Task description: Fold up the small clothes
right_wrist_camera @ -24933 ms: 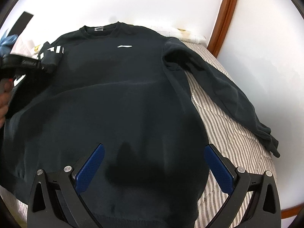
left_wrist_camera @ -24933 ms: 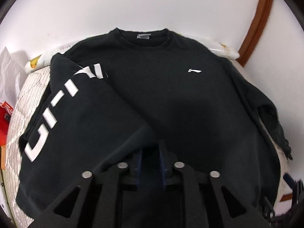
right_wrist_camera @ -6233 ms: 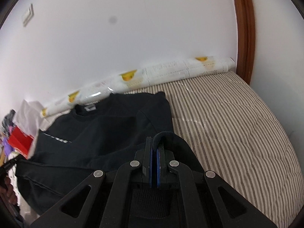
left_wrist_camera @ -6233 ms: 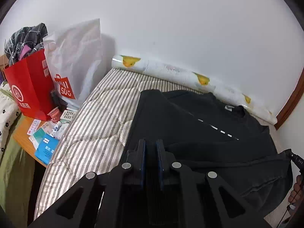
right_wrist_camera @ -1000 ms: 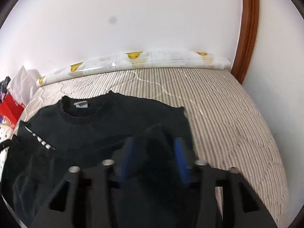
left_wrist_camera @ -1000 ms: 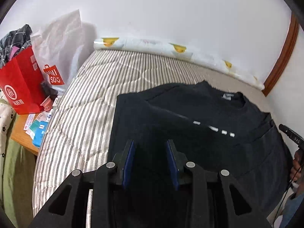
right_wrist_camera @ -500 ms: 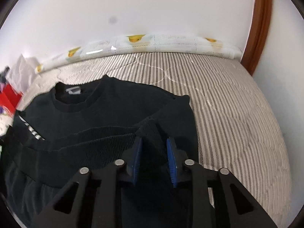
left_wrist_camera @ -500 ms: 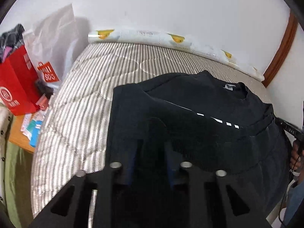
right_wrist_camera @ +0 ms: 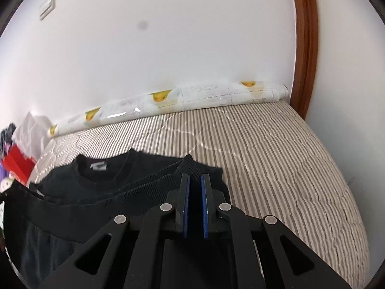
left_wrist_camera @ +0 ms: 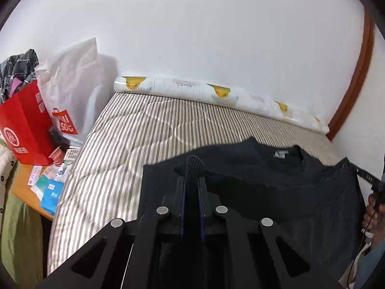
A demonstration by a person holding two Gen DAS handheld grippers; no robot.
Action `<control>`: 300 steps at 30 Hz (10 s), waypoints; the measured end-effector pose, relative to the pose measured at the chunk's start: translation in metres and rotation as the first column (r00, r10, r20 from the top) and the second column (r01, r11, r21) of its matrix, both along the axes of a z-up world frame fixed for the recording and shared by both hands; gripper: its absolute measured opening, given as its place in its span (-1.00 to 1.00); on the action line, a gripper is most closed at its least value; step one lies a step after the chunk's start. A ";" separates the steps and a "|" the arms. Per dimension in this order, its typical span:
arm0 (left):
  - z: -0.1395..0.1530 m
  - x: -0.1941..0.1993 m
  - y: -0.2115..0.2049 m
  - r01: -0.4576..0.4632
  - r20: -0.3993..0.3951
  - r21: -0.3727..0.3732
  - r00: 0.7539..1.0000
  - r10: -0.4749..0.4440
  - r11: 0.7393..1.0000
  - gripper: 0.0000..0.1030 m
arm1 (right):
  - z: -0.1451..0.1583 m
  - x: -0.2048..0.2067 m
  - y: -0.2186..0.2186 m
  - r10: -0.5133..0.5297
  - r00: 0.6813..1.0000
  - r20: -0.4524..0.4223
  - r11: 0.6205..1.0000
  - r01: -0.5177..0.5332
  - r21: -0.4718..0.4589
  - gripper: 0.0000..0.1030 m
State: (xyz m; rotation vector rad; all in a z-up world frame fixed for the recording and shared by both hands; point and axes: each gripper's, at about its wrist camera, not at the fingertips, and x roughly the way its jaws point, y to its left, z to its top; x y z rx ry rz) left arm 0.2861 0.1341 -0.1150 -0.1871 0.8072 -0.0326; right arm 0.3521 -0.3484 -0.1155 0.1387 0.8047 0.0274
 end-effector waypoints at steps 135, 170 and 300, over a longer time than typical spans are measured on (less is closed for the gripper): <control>-0.051 -0.172 -0.110 0.351 -0.050 -0.132 0.932 -0.360 0.927 0.21 | -0.020 -0.152 0.120 0.201 0.977 -0.066 0.945 -0.175 0.278 0.34; -0.045 -0.129 -0.260 0.483 -0.055 -0.044 0.873 -0.485 0.875 -0.12 | 0.000 -0.174 -0.054 -0.149 0.986 0.071 0.982 0.156 -0.104 -0.12; 0.003 -0.037 -0.098 0.262 0.042 -0.054 0.965 -0.260 0.963 -0.25 | -0.020 0.081 0.072 0.227 0.950 -0.216 0.956 -0.176 0.233 0.06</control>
